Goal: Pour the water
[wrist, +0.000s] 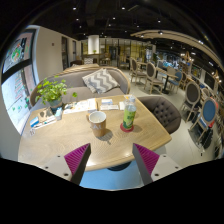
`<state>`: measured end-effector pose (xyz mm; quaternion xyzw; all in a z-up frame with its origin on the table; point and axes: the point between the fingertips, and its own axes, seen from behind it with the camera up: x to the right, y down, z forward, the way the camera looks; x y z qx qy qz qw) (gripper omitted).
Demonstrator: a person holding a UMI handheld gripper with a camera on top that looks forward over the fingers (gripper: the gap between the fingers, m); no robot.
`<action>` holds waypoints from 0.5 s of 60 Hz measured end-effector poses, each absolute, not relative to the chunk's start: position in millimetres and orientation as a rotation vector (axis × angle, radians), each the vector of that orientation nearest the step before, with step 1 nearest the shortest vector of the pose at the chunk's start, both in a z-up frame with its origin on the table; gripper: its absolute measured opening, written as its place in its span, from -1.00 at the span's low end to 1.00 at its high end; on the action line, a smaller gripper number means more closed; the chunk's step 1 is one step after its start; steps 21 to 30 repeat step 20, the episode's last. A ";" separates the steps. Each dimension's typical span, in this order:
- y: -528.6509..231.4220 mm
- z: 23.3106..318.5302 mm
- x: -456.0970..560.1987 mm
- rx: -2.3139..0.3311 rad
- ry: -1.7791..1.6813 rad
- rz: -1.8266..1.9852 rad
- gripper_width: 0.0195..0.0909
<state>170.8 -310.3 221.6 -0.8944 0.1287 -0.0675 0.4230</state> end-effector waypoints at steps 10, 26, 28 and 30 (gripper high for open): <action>-315.5 224.4 170.2 -2.251 0.305 -0.201 0.85; -313.9 228.3 167.5 -2.250 0.269 -0.200 0.84; -313.9 228.3 167.5 -2.250 0.269 -0.200 0.84; -313.9 228.3 167.5 -2.250 0.269 -0.200 0.84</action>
